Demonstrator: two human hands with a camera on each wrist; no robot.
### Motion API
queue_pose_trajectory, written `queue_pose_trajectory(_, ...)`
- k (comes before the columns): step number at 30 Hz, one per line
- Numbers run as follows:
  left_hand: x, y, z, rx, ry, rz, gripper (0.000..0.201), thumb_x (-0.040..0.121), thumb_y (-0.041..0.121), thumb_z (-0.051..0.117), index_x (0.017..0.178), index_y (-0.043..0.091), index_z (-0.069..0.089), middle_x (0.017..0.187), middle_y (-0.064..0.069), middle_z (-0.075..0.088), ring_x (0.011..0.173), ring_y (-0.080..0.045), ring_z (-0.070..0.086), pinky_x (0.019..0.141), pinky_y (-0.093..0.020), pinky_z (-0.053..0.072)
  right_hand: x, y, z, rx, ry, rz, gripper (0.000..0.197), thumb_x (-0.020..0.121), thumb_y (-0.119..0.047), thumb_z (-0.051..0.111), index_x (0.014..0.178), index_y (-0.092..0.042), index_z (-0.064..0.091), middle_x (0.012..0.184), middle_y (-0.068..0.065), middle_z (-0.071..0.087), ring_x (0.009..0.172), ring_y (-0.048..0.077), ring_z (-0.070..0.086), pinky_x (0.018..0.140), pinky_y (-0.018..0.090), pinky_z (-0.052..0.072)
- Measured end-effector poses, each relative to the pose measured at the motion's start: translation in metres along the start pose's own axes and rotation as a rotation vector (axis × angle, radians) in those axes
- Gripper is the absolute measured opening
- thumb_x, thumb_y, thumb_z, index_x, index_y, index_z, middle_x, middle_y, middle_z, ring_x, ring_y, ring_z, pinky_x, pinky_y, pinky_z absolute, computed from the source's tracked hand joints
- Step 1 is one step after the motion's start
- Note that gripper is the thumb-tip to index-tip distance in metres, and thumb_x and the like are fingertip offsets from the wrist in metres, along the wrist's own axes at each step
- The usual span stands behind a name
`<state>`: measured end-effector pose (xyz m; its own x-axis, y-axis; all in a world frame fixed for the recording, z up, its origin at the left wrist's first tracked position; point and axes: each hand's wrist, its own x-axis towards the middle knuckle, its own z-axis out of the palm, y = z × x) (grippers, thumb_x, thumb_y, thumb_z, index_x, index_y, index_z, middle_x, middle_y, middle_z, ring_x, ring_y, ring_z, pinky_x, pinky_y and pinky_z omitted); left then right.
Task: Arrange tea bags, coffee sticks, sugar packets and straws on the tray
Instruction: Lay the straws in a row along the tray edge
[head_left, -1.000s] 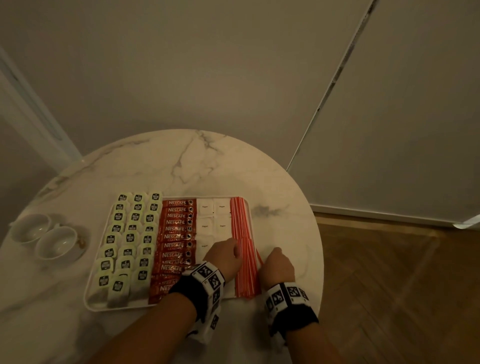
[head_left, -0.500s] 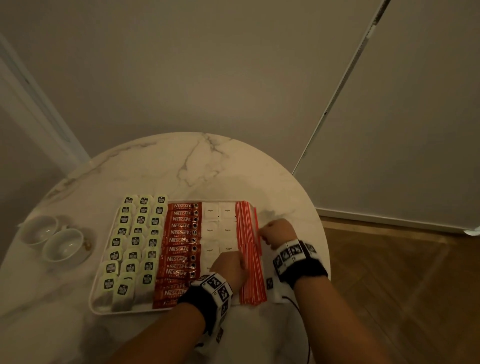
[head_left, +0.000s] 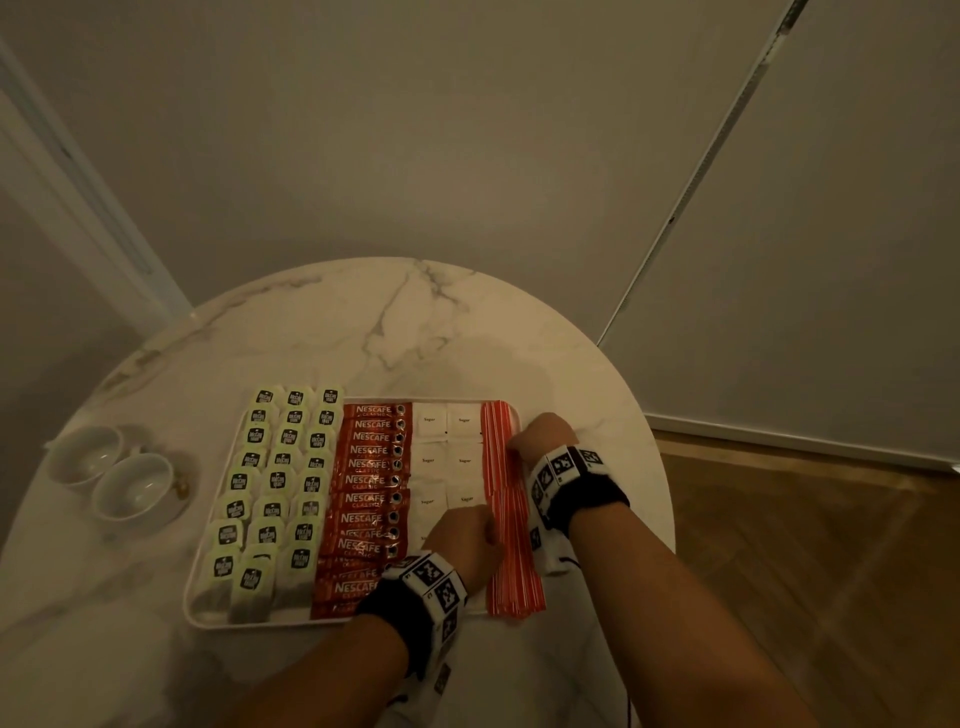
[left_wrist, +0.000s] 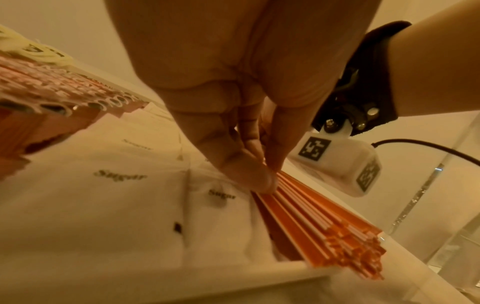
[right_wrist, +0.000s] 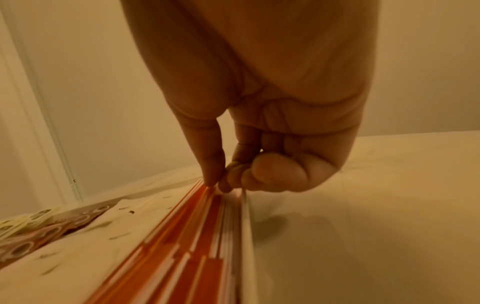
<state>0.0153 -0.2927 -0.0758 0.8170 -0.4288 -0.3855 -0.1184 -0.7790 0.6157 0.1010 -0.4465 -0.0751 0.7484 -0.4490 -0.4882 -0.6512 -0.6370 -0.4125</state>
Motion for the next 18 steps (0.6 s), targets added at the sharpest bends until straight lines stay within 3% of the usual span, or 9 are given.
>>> queue_pose_trajectory(2,0.001,0.0,0.0,0.002,0.014,0.007,0.012,0.086,0.018,0.056,0.076,0.02,0.051,0.092,-0.004,0.065,0.086,-0.018,0.061,0.074,-0.027,0.048,0.0,0.0,0.0,0.004,0.0,-0.008,0.02,0.082,-0.019,0.063,0.068,-0.009,0.054,0.074,0.007,0.058,0.068,0.023,0.056,0.055,0.026,0.041)
queue_pose_trajectory(6,0.001,0.001,-0.005,0.012,0.079,0.029,0.009,0.088,0.016,0.052,0.089,0.014,0.061,0.094,-0.003,0.066,0.088,-0.016,0.06,0.071,-0.021,0.042,-0.011,0.005,-0.011,0.088,-0.018,-0.036,0.028,0.082,-0.023,0.063,0.062,-0.006,0.054,0.062,0.007,0.054,0.055,0.021,0.052,0.048,0.026,0.041)
queue_pose_trajectory(9,-0.004,-0.001,-0.007,-0.031,0.068,0.016,0.009,0.089,0.015,0.052,0.09,0.014,0.061,0.093,-0.003,0.066,0.083,-0.015,0.063,0.072,-0.024,0.049,-0.03,0.02,-0.019,0.132,0.002,-0.082,0.029,0.086,-0.028,0.062,0.074,-0.002,0.064,0.075,0.016,0.066,0.07,0.03,0.064,0.07,0.038,0.057)
queue_pose_trajectory(14,-0.017,-0.008,-0.001,-0.034,0.034,0.014,0.018,0.092,0.018,0.053,0.103,0.015,0.067,0.102,-0.003,0.068,0.092,-0.015,0.064,0.086,-0.026,0.051,-0.09,0.07,0.001,0.065,-0.05,-0.07,0.021,0.086,-0.033,0.065,0.077,-0.014,0.061,0.08,0.008,0.067,0.077,0.024,0.065,0.076,0.036,0.056)
queue_pose_trajectory(16,-0.023,-0.008,0.001,-0.016,0.033,0.031,0.021,0.092,0.017,0.053,0.109,0.017,0.066,0.109,-0.001,0.065,0.099,-0.013,0.061,0.09,-0.024,0.049,-0.111,0.087,0.013,0.003,-0.035,-0.07,0.019,0.086,-0.035,0.064,0.091,-0.016,0.062,0.093,0.004,0.067,0.086,0.019,0.064,0.081,0.032,0.052)
queue_pose_trajectory(18,-0.031,-0.008,0.002,0.006,0.025,0.06,0.024,0.089,0.021,0.059,0.113,0.02,0.062,0.112,0.001,0.059,0.102,-0.013,0.058,0.09,-0.023,0.047,-0.131,0.096,0.018,0.02,-0.068,-0.124,0.042,0.084,-0.037,0.067,0.12,-0.019,0.055,0.117,0.003,0.059,0.1,0.015,0.059,0.091,0.029,0.05)
